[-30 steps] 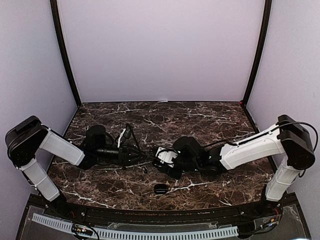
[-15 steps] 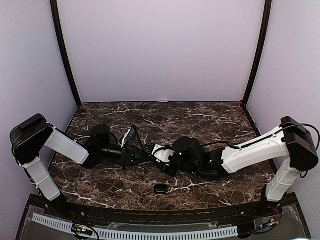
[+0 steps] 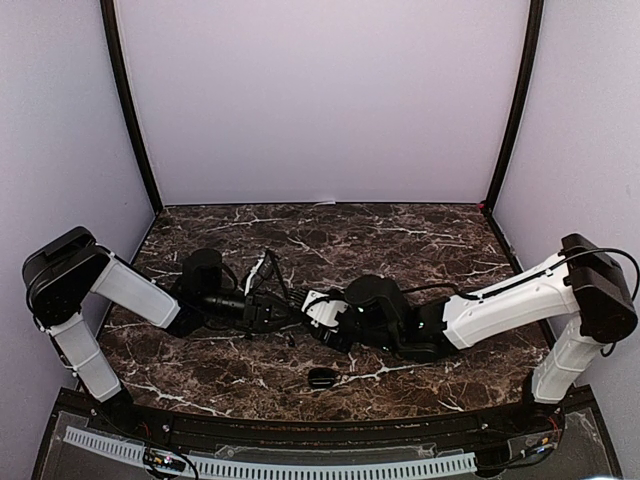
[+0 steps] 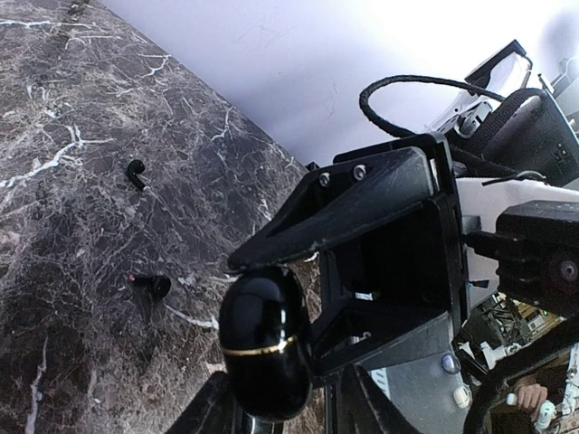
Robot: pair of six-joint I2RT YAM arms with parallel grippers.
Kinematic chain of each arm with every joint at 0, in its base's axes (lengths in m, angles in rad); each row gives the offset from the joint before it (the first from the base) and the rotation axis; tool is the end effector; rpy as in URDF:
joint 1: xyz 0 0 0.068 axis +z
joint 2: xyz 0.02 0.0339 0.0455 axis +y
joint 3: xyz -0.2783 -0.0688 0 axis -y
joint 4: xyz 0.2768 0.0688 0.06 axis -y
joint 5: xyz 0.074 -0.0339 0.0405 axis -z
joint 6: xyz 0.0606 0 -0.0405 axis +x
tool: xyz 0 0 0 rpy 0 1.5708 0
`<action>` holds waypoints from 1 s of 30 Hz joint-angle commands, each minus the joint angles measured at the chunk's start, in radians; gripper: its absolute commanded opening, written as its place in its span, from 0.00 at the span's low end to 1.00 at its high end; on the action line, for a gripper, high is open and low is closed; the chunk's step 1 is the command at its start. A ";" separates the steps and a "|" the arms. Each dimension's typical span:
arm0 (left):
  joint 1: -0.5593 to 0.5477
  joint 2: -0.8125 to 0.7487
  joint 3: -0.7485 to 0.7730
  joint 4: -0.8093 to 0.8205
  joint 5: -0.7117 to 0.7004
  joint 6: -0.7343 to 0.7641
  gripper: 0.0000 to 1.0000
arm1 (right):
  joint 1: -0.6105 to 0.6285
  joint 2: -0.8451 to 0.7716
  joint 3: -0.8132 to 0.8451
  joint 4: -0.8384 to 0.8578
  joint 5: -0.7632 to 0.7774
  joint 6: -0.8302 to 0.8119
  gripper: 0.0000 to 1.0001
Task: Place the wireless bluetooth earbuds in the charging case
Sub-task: Pass from the right arm to the left
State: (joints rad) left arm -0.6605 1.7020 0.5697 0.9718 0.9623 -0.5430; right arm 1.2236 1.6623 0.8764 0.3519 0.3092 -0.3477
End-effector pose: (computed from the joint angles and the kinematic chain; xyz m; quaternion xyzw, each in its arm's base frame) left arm 0.2344 -0.2451 0.1469 0.3391 0.6563 -0.6158 0.2741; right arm 0.1545 0.3727 0.1818 -0.5304 0.6473 0.1080 0.5367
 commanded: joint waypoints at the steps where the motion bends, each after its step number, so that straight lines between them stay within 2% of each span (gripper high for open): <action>1: -0.006 0.002 0.019 0.020 0.015 0.007 0.47 | 0.018 -0.012 -0.010 0.050 0.020 -0.012 0.49; 6: -0.005 -0.002 0.022 0.002 0.009 0.020 0.43 | 0.021 -0.003 -0.002 0.050 0.011 -0.013 0.49; 11: -0.006 -0.003 0.023 0.001 0.010 0.024 0.35 | 0.024 0.002 0.006 0.044 0.012 -0.019 0.49; 17: -0.006 -0.005 0.021 0.004 0.013 0.023 0.42 | 0.034 0.001 0.004 0.046 0.015 -0.020 0.50; 21: -0.005 -0.007 0.019 0.004 0.013 0.027 0.37 | 0.037 -0.001 -0.001 0.049 0.027 -0.015 0.50; 25: -0.006 -0.014 0.020 -0.009 0.005 0.045 0.30 | 0.037 -0.014 -0.019 0.059 0.033 -0.004 0.64; 30: -0.005 -0.033 0.013 -0.037 -0.020 0.082 0.30 | 0.034 -0.071 -0.059 0.049 -0.015 0.037 0.71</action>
State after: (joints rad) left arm -0.6605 1.7020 0.5735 0.9585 0.9531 -0.5056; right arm 1.2503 1.6524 0.8513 0.3706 0.3199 -0.3500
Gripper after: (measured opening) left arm 0.303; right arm 0.688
